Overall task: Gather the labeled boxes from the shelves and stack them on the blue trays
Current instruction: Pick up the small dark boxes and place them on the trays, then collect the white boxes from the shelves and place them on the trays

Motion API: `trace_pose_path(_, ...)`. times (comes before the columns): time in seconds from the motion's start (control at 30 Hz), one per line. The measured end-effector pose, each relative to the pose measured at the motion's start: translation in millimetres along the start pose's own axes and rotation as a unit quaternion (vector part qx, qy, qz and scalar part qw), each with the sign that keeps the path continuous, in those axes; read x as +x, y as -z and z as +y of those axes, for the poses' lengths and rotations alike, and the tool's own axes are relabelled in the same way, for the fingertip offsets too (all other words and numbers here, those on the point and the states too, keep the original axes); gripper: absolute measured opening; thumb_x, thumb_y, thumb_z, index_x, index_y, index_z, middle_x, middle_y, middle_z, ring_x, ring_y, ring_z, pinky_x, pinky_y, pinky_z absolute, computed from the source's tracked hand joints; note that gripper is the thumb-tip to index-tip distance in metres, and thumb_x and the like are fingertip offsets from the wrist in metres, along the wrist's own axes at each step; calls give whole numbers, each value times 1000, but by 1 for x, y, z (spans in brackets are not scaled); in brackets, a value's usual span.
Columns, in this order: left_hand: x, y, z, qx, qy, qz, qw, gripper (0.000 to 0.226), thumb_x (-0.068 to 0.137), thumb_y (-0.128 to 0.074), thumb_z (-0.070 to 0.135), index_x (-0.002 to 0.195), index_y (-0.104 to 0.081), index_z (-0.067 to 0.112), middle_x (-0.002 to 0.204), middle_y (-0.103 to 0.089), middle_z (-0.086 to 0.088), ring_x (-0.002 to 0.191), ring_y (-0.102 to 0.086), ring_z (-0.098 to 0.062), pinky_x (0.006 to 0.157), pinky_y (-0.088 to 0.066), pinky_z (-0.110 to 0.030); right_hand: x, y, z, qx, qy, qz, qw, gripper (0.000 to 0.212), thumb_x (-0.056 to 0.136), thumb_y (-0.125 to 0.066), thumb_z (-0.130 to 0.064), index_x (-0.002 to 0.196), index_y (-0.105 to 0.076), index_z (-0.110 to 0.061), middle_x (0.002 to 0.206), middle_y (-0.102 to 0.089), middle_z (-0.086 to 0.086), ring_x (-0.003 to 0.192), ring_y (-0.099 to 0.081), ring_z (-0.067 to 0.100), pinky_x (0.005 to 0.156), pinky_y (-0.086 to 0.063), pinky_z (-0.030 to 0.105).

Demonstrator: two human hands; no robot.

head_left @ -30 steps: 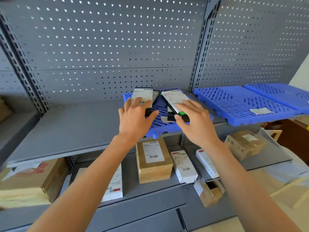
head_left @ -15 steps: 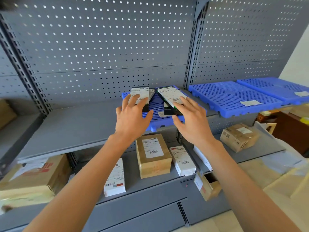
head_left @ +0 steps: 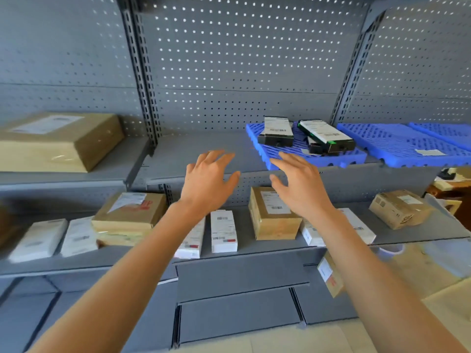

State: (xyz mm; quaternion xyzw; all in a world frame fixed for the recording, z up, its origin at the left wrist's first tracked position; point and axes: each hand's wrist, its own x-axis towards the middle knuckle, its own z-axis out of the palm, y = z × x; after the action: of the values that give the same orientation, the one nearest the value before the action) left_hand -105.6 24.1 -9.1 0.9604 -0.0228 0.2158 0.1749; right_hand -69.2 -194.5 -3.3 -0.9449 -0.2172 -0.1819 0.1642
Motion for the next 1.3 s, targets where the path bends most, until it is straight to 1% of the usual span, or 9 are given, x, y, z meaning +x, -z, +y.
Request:
trace_pose_path(0.1, -41, 33, -34, 11, 27, -4, 1000, 53, 101, -52, 46, 150, -43, 28, 153, -46, 1, 143, -36, -27, 113, -32, -53, -14, -7, -55, 12, 20, -34, 999, 46, 102, -52, -32, 146, -51, -20, 157, -41, 4, 145, -35, 25, 116, -29, 45)
trace_pose_path(0.27, -111, 89, -83, 30, 88, -1, 996, 53, 101, -51, 45, 149, -44, 26, 151, -50, 0, 139, -43, -27, 112, -33, -53, -36, -21, -147, 42, 67, -59, 995, 45, 102, -50, -32, 146, -51, -21, 157, -40, 1, 145, -33, 23, 115, -28, 37)
trace_pose_path(0.47, -185, 150, -140, 60, 159, 16, 985, 52, 100, -51, 47, 148, -45, 29, 149, -52, 1, 134, -49, -26, 110, -40, -53, -50, -38, -251, 71, 175, -78, 979, 45, 102, -52, -33, 145, -52, -19, 154, -45, 2, 142, -39, 23, 113, -33, 39)
trace_pose_path(0.53, -209, 169, -161, 73, 186, 26, 979, 53, 99, -51, 49, 148, -45, 28, 149, -52, 1, 134, -50, -26, 108, -42, -54, -50, -44, -284, 86, 202, -93, 971, 46, 102, -51, -34, 146, -50, -20, 156, -42, 2, 144, -36, 22, 116, -31, 40)
trace_pose_path(0.7, -265, 209, -210, 109, 255, 50, 959, 55, 100, -50, 50, 149, -44, 26, 153, -48, 1, 140, -43, -25, 112, -39, -53, -45, -68, -364, 106, 279, -124, 946, 50, 101, -52, -40, 148, -48, -22, 158, -39, 2, 146, -32, 23, 118, -29, 44)
trace_pose_path(0.8, -294, 230, -236, 138, 300, 55, 942, 54, 102, -49, 47, 151, -43, 27, 155, -45, 2, 140, -43, -25, 110, -39, -49, -43, -90, -410, 107, 322, -144, 930, 51, 101, -51, -42, 149, -46, -24, 159, -37, 2, 147, -29, 21, 118, -30, 45)
trace_pose_path(1.0, -342, 255, -299, 188, 377, 42, 906, 56, 100, -47, 52, 150, -42, 27, 154, -46, 3, 141, -42, -23, 110, -39, -51, -37, -139, -503, 116, 404, -164, 892, 50, 99, -54, -42, 143, -52, -19, 155, -42, 8, 145, -30, 26, 112, -36, 46)
trace_pose_path(1.13, -365, 272, -342, 205, 424, 25, 882, 60, 99, -49, 53, 152, -38, 28, 157, -42, 3, 144, -39, -23, 112, -38, -52, -28, -173, -563, 140, 449, -170, 866, 54, 97, -53, -47, 144, -50, -20, 156, -40, 10, 146, -30, 28, 112, -36, 49)
trace_pose_path(1.3, -368, 299, -398, 226, 460, 40, 858, 63, 99, -50, 56, 153, -36, 27, 156, -44, 1, 144, -39, -23, 112, -39, -53, -3, -207, -629, 156, 482, -181, 843, 60, 99, -51, -49, 151, -40, -21, 159, -36, 5, 147, -27, 26, 118, -28, 45)
